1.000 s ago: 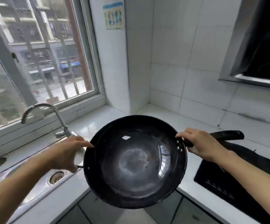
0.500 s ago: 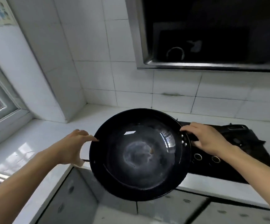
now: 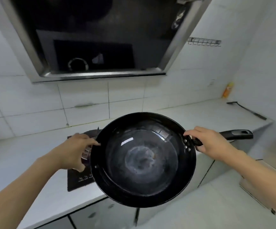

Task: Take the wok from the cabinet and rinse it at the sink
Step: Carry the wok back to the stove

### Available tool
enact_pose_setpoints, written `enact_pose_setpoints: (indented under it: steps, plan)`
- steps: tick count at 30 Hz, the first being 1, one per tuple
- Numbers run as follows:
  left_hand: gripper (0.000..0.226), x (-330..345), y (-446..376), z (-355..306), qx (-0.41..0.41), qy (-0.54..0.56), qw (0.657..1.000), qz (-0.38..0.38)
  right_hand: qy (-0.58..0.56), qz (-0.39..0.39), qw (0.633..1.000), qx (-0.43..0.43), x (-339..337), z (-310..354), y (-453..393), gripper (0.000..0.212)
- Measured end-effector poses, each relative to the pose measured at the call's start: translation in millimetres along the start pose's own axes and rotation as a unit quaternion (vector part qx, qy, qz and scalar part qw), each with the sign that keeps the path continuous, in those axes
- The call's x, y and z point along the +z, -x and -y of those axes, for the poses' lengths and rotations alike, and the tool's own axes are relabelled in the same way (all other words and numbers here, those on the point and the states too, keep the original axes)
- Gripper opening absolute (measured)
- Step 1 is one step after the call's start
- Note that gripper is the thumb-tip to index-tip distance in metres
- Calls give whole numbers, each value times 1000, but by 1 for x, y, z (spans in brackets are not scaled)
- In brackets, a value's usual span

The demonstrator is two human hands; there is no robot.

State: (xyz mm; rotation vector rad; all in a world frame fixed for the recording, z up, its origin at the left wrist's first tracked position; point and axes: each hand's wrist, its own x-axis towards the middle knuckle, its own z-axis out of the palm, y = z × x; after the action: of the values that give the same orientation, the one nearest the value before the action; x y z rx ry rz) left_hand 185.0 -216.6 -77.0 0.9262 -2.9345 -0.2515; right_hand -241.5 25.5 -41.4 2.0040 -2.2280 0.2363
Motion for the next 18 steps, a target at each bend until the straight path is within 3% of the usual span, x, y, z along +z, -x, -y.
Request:
enact_pose_setpoints:
  steps: [7,18]
  plan:
    - [87,13,-119,-114,88,-16,996,25,21,-6,995,100,-6,-123,91,63]
    - [86,50,-274,-292,141,-49,988,45,23,11,982,186,-10,-300,169,57]
